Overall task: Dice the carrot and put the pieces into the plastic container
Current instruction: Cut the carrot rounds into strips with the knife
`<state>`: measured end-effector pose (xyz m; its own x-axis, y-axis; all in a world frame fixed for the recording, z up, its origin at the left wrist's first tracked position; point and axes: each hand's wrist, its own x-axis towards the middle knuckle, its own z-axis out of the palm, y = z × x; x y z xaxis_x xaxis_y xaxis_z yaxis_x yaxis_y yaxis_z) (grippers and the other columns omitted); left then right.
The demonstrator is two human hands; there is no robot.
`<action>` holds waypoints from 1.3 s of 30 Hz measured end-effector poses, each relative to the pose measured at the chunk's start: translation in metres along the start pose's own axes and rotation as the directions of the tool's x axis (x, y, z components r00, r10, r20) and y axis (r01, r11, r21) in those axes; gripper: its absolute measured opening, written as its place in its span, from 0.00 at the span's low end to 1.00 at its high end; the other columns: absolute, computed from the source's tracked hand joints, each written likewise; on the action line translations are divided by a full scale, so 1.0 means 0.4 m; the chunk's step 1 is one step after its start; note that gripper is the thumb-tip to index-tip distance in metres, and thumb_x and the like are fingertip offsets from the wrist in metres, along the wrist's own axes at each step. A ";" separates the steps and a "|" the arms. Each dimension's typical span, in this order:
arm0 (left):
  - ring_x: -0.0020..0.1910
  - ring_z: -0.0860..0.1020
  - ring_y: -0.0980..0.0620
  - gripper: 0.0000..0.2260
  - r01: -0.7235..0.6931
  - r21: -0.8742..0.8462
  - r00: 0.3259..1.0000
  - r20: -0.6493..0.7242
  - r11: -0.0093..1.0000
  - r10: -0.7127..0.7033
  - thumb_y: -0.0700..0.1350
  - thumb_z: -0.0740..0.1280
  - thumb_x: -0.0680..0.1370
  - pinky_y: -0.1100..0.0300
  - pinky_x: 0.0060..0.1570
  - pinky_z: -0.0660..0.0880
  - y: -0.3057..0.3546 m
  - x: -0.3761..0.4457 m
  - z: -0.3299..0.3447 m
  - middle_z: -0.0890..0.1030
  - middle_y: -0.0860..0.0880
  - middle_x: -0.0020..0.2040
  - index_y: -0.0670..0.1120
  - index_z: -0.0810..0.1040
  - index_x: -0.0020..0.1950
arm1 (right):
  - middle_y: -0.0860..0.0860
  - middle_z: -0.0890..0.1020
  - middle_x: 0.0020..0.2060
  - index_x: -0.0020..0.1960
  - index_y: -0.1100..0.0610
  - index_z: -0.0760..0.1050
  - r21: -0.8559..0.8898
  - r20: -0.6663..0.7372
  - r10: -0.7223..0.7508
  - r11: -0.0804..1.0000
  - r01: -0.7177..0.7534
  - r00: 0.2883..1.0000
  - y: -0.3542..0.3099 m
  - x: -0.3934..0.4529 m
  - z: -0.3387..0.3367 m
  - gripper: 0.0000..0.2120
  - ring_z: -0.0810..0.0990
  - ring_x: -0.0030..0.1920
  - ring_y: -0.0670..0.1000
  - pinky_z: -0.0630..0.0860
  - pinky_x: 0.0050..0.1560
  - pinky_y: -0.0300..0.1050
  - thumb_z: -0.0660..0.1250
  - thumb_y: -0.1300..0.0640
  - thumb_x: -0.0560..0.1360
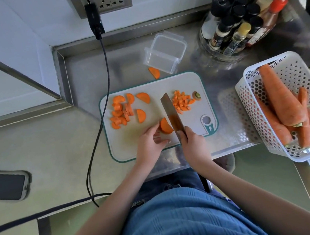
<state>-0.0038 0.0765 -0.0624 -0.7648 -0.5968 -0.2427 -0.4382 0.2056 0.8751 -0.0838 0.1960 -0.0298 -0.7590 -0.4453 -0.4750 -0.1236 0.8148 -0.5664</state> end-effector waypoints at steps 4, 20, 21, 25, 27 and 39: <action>0.46 0.80 0.59 0.18 0.012 -0.071 1.000 0.003 0.997 -0.012 0.40 0.72 0.73 0.65 0.51 0.76 0.013 0.005 -0.005 0.82 0.53 0.48 0.44 0.78 0.62 | 0.55 0.78 0.36 0.47 0.57 0.69 0.010 0.005 0.004 1.000 -0.004 1.000 -0.014 -0.013 0.022 0.15 0.77 0.36 0.57 0.75 0.36 0.52 0.52 0.47 0.82; 0.49 0.77 0.61 0.14 0.217 -0.126 0.972 -0.067 0.968 -0.227 0.44 0.70 0.75 0.76 0.48 0.70 0.023 0.051 -0.001 0.81 0.53 0.53 0.44 0.79 0.60 | 0.51 0.75 0.32 0.45 0.58 0.68 0.092 -0.077 0.071 0.994 -0.064 0.994 -0.029 -0.009 -0.008 0.14 0.75 0.34 0.55 0.65 0.29 0.45 0.53 0.50 0.83; 0.49 0.78 0.59 0.14 0.227 -0.127 0.969 -0.073 0.966 -0.237 0.44 0.71 0.75 0.75 0.48 0.71 0.023 0.053 0.001 0.81 0.53 0.53 0.45 0.80 0.60 | 0.51 0.75 0.32 0.45 0.58 0.68 0.098 -0.078 0.071 0.993 -0.064 0.994 -0.031 -0.009 -0.009 0.14 0.75 0.34 0.55 0.65 0.29 0.45 0.52 0.50 0.83; 0.44 0.78 0.64 0.11 0.237 -0.192 0.963 -0.084 0.952 -0.257 0.41 0.71 0.75 0.76 0.46 0.71 0.034 0.051 0.004 0.81 0.56 0.47 0.44 0.81 0.57 | 0.52 0.74 0.32 0.45 0.58 0.67 0.092 -0.082 0.048 0.995 -0.040 0.995 -0.050 -0.018 -0.013 0.14 0.73 0.31 0.54 0.61 0.27 0.44 0.52 0.50 0.83; 0.43 0.77 0.68 0.09 0.247 -0.234 0.959 -0.081 0.940 -0.272 0.41 0.70 0.75 0.76 0.45 0.71 0.033 0.050 0.001 0.80 0.60 0.43 0.44 0.82 0.55 | 0.52 0.74 0.31 0.45 0.57 0.66 0.067 -0.068 0.039 0.997 -0.034 0.997 -0.061 -0.023 -0.013 0.14 0.71 0.29 0.52 0.60 0.26 0.43 0.52 0.49 0.83; 0.41 0.80 0.65 0.04 0.306 -0.227 0.940 -0.082 0.925 -0.331 0.43 0.71 0.74 0.75 0.41 0.71 0.039 0.057 -0.005 0.84 0.55 0.39 0.48 0.85 0.45 | 0.55 0.75 0.32 0.47 0.57 0.66 -0.010 -0.041 0.026 1.000 -0.027 0.999 -0.092 -0.024 0.019 0.14 0.74 0.31 0.57 0.66 0.28 0.45 0.50 0.49 0.83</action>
<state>-0.0273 0.0645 -0.0535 -0.5352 -0.6925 -0.4837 -0.5321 -0.1684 0.8298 -0.0671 0.1676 -0.0098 -0.7877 -0.4082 -0.4614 -0.1099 0.8301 -0.5467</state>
